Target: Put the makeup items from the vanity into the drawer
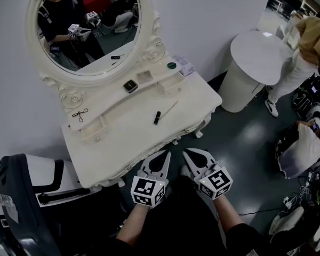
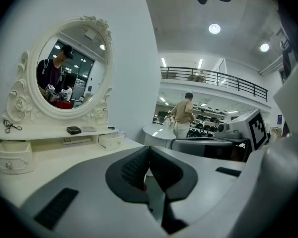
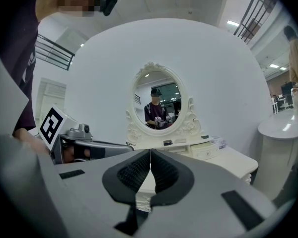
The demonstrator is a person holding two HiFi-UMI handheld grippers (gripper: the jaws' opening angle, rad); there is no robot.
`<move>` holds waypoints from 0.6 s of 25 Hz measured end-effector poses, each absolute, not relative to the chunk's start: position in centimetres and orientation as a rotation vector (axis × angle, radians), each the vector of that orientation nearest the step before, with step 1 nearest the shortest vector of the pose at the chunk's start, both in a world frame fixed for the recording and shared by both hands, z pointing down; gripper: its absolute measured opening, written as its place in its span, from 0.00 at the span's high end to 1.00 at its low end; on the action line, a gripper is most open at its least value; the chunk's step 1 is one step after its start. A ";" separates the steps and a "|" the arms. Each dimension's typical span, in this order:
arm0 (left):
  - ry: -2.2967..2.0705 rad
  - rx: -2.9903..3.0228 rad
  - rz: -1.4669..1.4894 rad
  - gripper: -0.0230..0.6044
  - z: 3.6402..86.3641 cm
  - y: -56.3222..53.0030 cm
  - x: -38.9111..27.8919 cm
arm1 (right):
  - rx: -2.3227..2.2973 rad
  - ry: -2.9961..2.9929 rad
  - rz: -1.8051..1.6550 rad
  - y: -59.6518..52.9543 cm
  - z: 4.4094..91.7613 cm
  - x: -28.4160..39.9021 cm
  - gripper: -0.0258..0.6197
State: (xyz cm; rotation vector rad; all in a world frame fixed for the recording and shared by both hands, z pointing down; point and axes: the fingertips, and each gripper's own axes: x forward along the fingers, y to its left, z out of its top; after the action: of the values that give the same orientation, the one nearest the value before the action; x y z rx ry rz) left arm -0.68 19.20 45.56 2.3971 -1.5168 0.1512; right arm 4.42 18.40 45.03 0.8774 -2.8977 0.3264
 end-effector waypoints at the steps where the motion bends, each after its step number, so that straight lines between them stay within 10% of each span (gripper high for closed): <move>1: -1.515 2.395 0.151 0.94 45.7 18.9 -0.7 | 0.879 -2.896 0.331 18.0 45.1 4.4 0.92; 15: -1.584 2.278 0.170 0.94 47.9 10.6 -2.7 | 0.741 -2.888 0.369 8.8 47.0 2.4 0.92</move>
State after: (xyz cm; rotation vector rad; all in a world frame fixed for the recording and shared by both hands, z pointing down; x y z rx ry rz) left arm -2.67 10.55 47.93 2.2784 -1.5839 0.1696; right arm 2.44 8.79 46.96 0.7413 -2.8885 0.3692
